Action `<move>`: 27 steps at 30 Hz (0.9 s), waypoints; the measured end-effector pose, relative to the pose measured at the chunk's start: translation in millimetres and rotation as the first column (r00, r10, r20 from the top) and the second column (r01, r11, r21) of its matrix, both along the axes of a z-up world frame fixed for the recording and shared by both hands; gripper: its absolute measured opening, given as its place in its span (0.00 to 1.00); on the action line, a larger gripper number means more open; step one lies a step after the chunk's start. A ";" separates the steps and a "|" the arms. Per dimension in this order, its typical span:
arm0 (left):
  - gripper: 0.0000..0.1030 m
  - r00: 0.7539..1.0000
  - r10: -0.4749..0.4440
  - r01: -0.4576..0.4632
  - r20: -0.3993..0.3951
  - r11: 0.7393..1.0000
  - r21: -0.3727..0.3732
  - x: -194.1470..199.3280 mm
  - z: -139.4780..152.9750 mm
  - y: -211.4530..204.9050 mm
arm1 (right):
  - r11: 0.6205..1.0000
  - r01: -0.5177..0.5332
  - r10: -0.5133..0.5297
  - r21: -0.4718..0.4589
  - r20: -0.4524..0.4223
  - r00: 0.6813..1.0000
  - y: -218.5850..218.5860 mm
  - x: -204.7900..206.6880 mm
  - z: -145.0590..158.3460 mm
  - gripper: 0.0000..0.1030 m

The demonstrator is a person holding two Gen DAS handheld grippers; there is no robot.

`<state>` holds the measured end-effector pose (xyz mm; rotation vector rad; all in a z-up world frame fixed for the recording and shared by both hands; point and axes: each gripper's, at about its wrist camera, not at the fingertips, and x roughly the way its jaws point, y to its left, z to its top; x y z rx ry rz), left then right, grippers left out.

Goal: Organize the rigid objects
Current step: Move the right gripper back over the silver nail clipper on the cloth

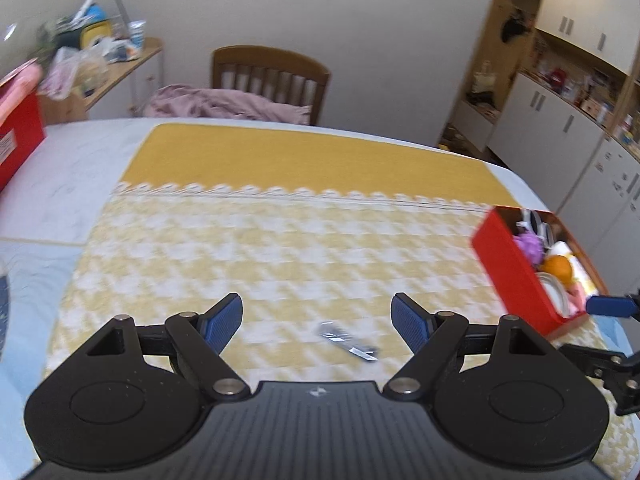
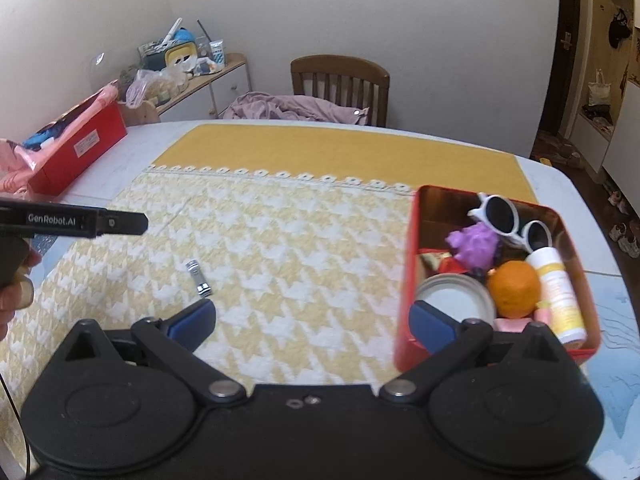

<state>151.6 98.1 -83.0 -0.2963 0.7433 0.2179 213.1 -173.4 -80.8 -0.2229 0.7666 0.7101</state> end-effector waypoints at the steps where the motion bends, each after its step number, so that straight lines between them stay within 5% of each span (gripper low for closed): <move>1: 0.79 1.000 0.012 -0.012 -0.003 1.000 -0.005 -2.4 -2.0 6.7 | 1.000 -0.003 0.003 -0.001 -0.003 1.000 3.9 -1.4 -1.8 1.00; 16: 0.79 0.992 0.115 -0.112 -0.057 0.992 0.054 -45.2 -43.0 63.0 | 0.988 -0.150 0.150 -0.035 -0.013 0.989 101.2 -3.5 -40.5 0.97; 27: 0.79 0.981 0.179 -0.175 -0.071 0.983 0.058 -87.4 -47.9 79.7 | 0.975 -0.192 0.189 -0.108 -0.038 0.981 153.6 3.8 -80.3 0.68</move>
